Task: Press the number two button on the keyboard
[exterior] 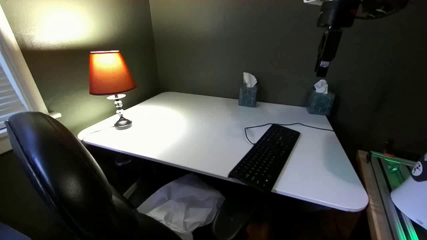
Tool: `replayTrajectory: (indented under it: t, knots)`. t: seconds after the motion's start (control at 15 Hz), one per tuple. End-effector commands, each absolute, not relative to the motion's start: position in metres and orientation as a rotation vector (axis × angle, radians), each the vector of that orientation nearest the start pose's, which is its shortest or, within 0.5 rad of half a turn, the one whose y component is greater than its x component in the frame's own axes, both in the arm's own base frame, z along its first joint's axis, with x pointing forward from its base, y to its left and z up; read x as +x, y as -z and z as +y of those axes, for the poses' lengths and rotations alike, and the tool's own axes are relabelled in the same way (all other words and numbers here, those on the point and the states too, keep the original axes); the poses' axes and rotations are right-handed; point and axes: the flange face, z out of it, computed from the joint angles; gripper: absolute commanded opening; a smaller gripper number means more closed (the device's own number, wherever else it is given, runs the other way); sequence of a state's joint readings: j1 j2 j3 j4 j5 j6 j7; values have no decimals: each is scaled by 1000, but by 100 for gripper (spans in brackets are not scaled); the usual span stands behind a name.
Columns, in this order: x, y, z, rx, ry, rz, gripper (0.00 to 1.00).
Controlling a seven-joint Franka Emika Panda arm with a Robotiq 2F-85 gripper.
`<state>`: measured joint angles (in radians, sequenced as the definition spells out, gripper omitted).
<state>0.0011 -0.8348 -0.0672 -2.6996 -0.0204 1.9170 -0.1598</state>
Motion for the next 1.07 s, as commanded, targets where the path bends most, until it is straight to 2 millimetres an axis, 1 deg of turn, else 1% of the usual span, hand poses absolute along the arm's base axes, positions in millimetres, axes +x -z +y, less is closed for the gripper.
replayTrajectory:
  t: [0.0,0.4,0.53,0.67,1.0]
  knots:
    - [306,-472,-22,-3110,83,-188,100]
    - [306,-472,-22,-3110,83,-188,100]
    - [315,-469,-31,-3105,80,-124,100]
    - [321,-463,-45,-3102,77,-78,100]
    - [334,-440,-102,-3068,104,121,100]
